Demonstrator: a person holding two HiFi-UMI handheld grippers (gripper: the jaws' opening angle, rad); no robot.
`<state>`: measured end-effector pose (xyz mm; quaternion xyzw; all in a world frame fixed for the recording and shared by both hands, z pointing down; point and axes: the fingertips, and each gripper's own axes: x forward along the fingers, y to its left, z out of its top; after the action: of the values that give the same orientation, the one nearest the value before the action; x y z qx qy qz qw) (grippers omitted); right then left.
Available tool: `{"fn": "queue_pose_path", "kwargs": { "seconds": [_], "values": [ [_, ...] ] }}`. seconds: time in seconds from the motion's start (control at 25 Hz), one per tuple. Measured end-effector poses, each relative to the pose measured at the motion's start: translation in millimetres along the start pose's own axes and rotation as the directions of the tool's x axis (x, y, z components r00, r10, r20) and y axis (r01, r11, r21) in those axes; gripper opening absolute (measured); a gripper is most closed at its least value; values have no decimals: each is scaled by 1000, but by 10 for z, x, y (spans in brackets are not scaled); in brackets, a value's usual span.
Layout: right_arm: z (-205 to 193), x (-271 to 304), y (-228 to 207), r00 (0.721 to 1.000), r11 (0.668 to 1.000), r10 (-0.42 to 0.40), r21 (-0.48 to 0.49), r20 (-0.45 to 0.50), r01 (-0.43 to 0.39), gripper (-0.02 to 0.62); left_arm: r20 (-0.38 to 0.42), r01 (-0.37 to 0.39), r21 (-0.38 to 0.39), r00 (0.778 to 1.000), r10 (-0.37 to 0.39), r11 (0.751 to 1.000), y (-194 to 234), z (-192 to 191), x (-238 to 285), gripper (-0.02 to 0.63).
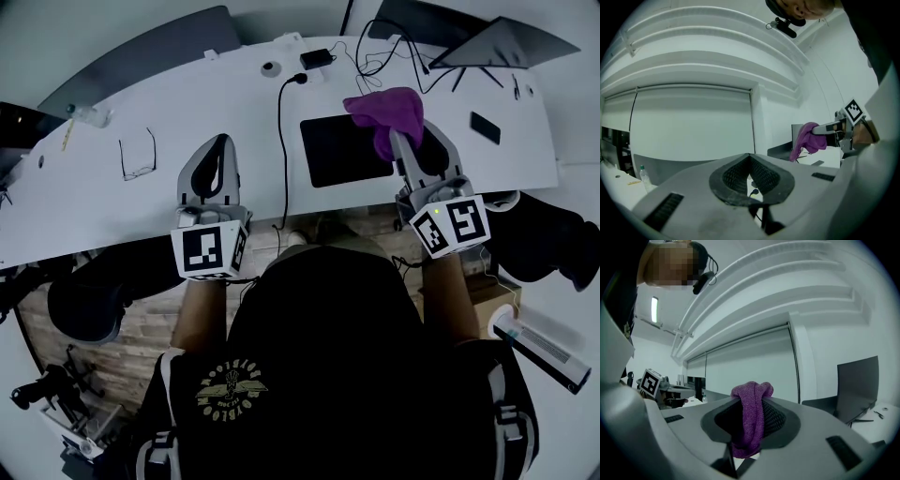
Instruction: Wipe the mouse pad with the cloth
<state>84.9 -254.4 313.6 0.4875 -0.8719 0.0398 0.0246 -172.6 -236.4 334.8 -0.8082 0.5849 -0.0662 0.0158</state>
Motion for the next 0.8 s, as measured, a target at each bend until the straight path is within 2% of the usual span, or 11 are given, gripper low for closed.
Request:
{"fn": "queue_pose_path", "kwargs": {
  "seconds": [0.44, 0.8],
  "values": [
    [-588, 391, -213, 990, 994, 94, 58, -103, -89, 97, -31, -16, -5, 999, 16, 1000, -173, -120, 300, 2],
    [-1310, 727, -201, 954, 983, 178, 82, -241, -163, 97, -89, -66, 7, 994, 67, 998, -71, -244, 381, 2]
  ]
}}
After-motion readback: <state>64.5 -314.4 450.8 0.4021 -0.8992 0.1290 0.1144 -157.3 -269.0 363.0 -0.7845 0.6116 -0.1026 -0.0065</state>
